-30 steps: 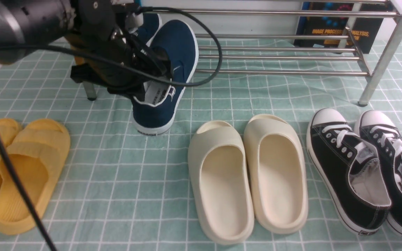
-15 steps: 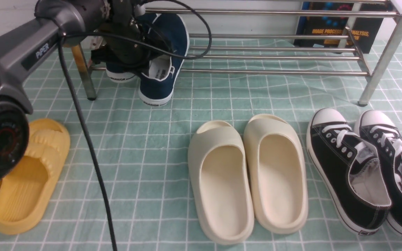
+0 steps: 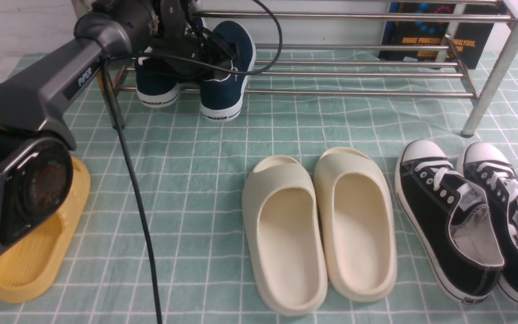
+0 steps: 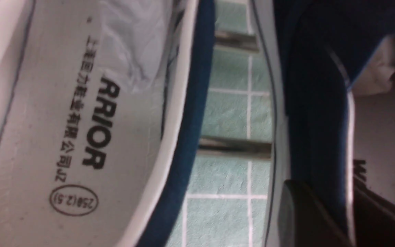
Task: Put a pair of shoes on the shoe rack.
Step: Use the left arm to put a shoe into the shoe rack
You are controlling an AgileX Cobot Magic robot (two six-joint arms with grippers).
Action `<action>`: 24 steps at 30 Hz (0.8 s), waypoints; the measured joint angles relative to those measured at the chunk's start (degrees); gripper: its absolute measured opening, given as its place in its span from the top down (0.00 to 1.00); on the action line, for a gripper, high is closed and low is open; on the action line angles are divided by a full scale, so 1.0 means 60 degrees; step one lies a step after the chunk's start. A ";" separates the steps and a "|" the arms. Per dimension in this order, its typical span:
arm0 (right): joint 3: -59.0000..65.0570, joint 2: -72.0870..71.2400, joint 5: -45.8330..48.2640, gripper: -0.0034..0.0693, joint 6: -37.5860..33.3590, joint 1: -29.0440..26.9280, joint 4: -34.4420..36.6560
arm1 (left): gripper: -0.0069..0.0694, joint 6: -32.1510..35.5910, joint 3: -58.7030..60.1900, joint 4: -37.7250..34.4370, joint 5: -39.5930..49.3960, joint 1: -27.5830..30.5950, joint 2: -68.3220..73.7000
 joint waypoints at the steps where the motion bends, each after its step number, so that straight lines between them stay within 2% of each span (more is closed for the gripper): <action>1: 0.0000 0.0000 0.0000 0.61 0.0000 0.0000 0.0000 | 0.65 0.0000 0.0000 -0.0011 -0.0009 0.0010 0.0000; 2: 0.0000 0.0000 0.0000 0.61 0.0000 0.0000 0.0000 | 0.59 0.0000 0.0000 -0.0077 -0.0019 0.0021 0.0000; 6: 0.0000 0.0000 0.0000 0.61 0.0000 0.0000 0.0000 | 0.51 0.0000 0.0000 -0.0123 0.0168 0.0084 -0.0139; 13: 0.0000 0.0000 0.0000 0.61 0.0000 0.0000 0.0000 | 0.49 0.0154 0.0000 -0.0046 0.1371 0.0111 -0.0921; 16: 0.0000 0.0000 0.0000 0.61 0.0000 0.0000 0.0000 | 0.54 0.0464 0.0000 0.0063 0.2510 0.0101 -0.1568; 20: 0.0000 0.0000 0.0000 0.61 0.0000 0.0000 0.0000 | 0.69 0.1097 0.0000 -0.0085 0.3868 -0.0177 -0.2050; 24: 0.0000 0.0000 0.0000 0.61 0.0000 0.0000 0.0000 | 0.81 0.1561 0.0097 -0.0221 0.4094 -0.0701 -0.1941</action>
